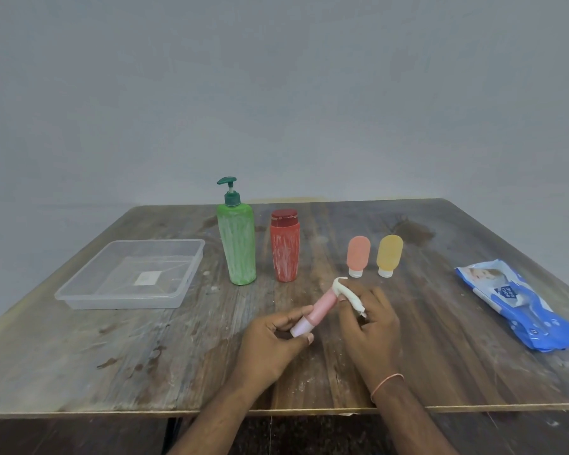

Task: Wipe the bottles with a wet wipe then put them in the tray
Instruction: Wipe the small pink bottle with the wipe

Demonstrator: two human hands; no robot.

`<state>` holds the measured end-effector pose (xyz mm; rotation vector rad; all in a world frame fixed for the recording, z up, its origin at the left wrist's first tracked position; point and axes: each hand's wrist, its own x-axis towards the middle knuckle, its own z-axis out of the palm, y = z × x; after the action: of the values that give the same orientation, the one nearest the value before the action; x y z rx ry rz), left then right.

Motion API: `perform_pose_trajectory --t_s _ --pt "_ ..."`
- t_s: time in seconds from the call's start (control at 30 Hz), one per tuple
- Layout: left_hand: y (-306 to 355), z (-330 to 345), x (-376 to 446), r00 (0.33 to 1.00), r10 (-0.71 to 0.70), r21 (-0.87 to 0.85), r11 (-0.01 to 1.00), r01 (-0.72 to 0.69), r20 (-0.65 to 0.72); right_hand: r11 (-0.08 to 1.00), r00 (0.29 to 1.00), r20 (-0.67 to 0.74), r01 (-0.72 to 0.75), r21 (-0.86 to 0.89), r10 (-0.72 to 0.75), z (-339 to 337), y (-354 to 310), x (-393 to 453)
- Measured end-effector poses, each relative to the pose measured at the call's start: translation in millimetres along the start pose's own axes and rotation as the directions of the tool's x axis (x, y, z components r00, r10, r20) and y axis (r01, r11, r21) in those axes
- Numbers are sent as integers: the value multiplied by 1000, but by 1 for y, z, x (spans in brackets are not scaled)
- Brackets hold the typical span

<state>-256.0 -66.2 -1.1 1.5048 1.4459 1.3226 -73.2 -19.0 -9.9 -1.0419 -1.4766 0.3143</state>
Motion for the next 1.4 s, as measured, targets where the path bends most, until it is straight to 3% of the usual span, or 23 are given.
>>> perform_pose_trajectory --t_s 0.23,0.37,0.5,0.63,0.8,0.9,1.07,1.17,1.27,1.4 --pt "0 -1 -2 996 9 -37 999 -13 -93 985 989 132 92 -147 -73 1 3 -4" --pt "5 0 -4 997 29 -87 996 -35 -69 956 922 337 251 -151 -188 7 -3 -11" --pt "4 -1 -5 997 13 -73 997 -19 -71 921 873 416 351 -167 -256 7 -5 -16" --pt "7 0 -6 996 56 -43 997 -59 -75 910 921 339 297 -289 -193 6 -5 -13" --pt "3 1 -7 991 87 52 995 -82 -104 912 987 162 55 -405 13 2 -1 -5" --pt "0 1 -6 987 101 66 994 -93 -126 922 969 240 141 -362 -54 3 -3 -8" --pt "1 -1 -3 990 -17 -164 987 -6 -140 930 872 403 348 -116 -276 6 -5 -16" --pt "1 -3 0 990 -66 -227 973 36 -123 907 884 361 380 -181 -298 4 -8 -13" --pt "0 -4 1 990 -80 -224 973 52 -116 924 956 237 239 -297 -171 0 -8 -7" --pt "-2 -7 2 994 -87 -198 978 71 -71 970 999 47 27 -240 -16 0 0 -4"
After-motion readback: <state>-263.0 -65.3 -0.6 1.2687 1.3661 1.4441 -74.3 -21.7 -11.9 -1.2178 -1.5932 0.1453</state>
